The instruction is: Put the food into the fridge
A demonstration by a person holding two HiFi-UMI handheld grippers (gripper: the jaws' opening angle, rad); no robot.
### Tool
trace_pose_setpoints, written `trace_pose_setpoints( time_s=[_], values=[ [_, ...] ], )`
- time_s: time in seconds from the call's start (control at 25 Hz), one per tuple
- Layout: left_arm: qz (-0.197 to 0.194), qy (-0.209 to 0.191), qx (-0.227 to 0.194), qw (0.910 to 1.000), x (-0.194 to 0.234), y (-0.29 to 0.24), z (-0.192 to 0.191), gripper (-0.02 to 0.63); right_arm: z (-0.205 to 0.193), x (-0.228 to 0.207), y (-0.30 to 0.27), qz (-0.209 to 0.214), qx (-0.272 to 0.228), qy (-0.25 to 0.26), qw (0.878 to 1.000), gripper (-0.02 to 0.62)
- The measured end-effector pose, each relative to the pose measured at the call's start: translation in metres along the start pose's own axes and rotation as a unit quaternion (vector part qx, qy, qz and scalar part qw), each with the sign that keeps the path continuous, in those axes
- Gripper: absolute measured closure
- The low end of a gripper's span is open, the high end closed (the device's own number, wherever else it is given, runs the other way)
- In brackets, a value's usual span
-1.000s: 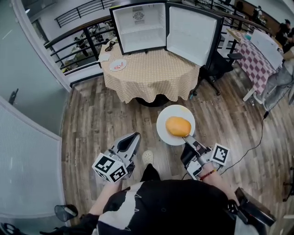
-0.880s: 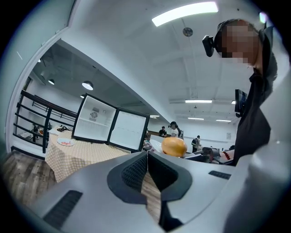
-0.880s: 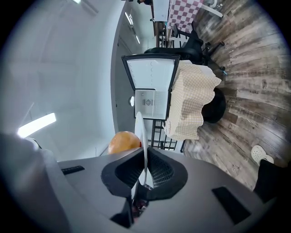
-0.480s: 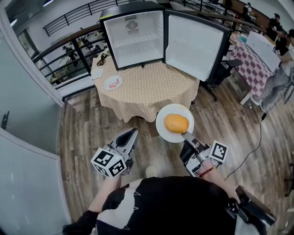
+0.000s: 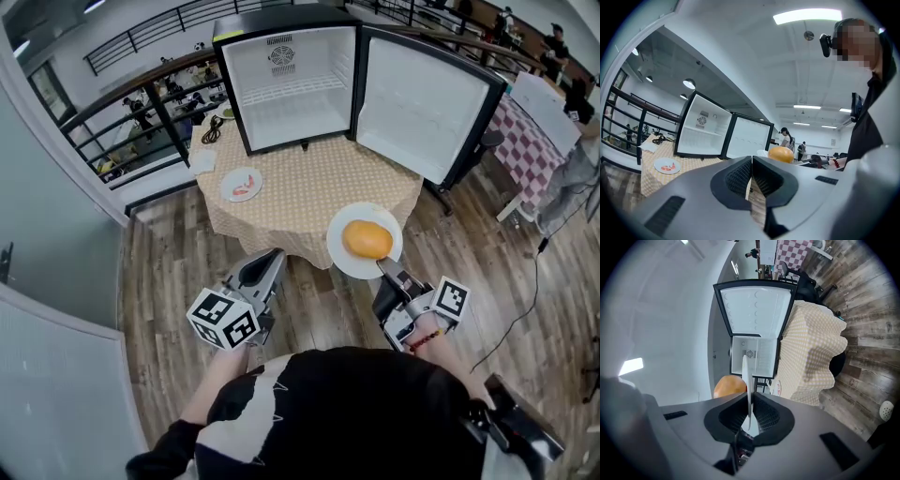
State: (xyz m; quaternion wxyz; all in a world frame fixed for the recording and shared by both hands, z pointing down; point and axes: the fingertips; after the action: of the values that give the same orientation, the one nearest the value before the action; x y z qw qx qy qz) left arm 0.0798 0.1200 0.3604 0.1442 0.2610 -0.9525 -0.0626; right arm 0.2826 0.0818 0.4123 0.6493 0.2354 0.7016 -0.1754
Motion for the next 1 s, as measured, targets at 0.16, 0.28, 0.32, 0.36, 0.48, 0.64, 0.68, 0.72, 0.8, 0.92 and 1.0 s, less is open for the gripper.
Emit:
trace_pose_setpoints(
  time_s=[0.16, 0.28, 0.32, 0.36, 0.48, 0.64, 0.68, 0.72, 0.8, 0.92, 1.0],
  values=[
    [0.019, 0.012, 0.006, 0.9997, 0.003, 0.003, -0.012, 0.589, 0.001, -0.005, 0.002, 0.000, 0.005, 0.001, 1.000, 0.572],
    [0.020, 0.019, 0.009, 0.9996, 0.013, 0.004, -0.015, 0.589, -0.001, -0.005, -0.007, -0.003, 0.005, 0.000, 1.000, 0.572],
    [0.018, 0.021, 0.009, 0.9996, 0.022, 0.003, -0.014, 0.589, -0.003, -0.007, -0.017, -0.007, 0.004, 0.001, 1.000, 0.572],
    [0.016, 0.024, 0.010, 0.9995, 0.033, 0.001, -0.013, 0.589, -0.005, -0.009, -0.029, -0.013, 0.002, 0.001, 1.000, 0.572],
    [0.020, 0.032, 0.018, 0.9991, 0.057, 0.000, -0.012, 0.589, -0.011, -0.014, -0.054, -0.030, -0.001, -0.004, 1.000, 0.572],
    [0.042, 0.034, 0.022, 0.9983, 0.067, 0.010, -0.014, 0.589, -0.019, -0.016, -0.067, -0.036, 0.013, 0.000, 0.999, 0.572],
    [0.048, 0.034, 0.021, 0.9981, 0.070, 0.011, -0.013, 0.589, -0.020, -0.017, -0.071, -0.036, 0.015, 0.000, 0.999, 0.572],
    [0.052, 0.034, 0.020, 0.9978, 0.072, 0.011, -0.013, 0.589, -0.021, -0.017, -0.075, -0.037, 0.017, -0.001, 0.999, 0.572],
    [0.054, 0.035, 0.018, 0.9978, 0.073, 0.010, -0.011, 0.589, -0.023, -0.018, -0.082, -0.038, 0.022, -0.004, 0.999, 0.572],
    [0.056, 0.034, 0.013, 0.9978, 0.077, 0.009, -0.007, 0.589, -0.024, -0.021, -0.094, -0.038, 0.022, -0.014, 0.999, 0.572],
    [0.059, 0.032, 0.011, 0.9977, 0.082, 0.007, -0.004, 0.589, -0.024, -0.024, -0.103, -0.038, 0.020, -0.029, 0.999, 0.572]
  ],
)
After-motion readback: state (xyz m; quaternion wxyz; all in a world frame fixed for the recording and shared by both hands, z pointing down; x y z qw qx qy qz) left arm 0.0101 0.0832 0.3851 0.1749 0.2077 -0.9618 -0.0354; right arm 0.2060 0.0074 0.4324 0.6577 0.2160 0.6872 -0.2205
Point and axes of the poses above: the fingertips, and each gripper's own axes: y backward along the fingers, x to its left, z out of its top, and after that the axes turned 15 degrees about -x, right-handed
